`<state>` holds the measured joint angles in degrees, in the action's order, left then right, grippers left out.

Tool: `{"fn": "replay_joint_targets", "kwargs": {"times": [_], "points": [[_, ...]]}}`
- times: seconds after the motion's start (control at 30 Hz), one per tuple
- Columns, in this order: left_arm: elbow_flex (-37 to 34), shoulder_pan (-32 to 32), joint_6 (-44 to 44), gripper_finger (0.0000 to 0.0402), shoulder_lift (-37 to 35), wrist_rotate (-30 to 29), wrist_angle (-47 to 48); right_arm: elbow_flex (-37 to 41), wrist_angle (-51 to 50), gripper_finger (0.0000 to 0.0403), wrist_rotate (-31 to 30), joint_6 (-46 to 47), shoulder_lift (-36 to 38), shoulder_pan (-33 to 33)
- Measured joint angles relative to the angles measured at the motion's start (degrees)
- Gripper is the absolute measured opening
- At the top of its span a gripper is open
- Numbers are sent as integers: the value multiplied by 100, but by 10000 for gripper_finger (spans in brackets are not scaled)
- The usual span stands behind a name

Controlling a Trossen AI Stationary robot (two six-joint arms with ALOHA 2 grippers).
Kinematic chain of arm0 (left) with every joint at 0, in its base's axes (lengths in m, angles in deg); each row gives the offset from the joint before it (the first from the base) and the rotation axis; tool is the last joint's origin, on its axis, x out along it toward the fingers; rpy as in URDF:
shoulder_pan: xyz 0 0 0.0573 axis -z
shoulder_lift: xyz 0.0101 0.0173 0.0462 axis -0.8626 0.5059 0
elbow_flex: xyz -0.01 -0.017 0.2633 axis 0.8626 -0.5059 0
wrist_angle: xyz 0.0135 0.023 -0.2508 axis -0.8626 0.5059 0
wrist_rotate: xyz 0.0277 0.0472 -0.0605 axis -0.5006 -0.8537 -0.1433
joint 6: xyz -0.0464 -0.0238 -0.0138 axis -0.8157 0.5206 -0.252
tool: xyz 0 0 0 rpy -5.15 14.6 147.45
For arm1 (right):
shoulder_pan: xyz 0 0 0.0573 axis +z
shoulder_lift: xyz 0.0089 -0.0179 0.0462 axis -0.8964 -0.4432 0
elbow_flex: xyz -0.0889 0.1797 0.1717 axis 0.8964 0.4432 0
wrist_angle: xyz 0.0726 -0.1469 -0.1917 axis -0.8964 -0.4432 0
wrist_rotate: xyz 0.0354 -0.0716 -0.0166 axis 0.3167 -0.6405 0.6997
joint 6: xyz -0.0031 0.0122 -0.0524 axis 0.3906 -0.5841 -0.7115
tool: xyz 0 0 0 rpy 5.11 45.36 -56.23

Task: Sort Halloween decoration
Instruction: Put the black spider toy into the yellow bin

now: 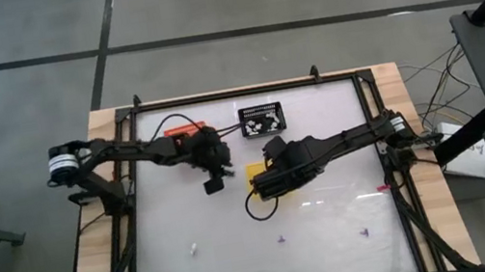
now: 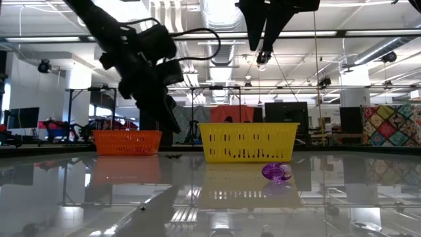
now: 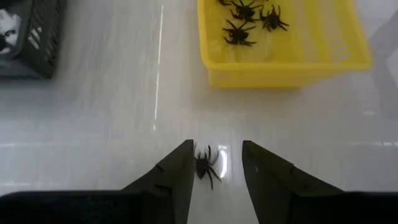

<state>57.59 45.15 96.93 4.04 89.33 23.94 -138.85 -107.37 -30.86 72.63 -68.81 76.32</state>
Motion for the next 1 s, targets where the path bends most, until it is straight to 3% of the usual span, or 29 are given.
{"fn": "replay_joint_targets", "kwargs": {"times": [0.3, 0.7, 0.8, 1.0], "points": [[1190, -47, 362, 119, 1102, -346, 1621, 0, -24, 121, -7, -384, 23, -91], [1201, -59, 643, 116, 1572, -260, 1579, 11, -31, 121, -3, -483, 29, -89], [1187, -61, 734, 93, 1606, -264, 1592, 11, -31, 121, -4, -494, 31, -91], [1178, -66, 910, 9, 1610, -289, 1585, 20, -28, 121, -129, -494, 29, -91]]}}
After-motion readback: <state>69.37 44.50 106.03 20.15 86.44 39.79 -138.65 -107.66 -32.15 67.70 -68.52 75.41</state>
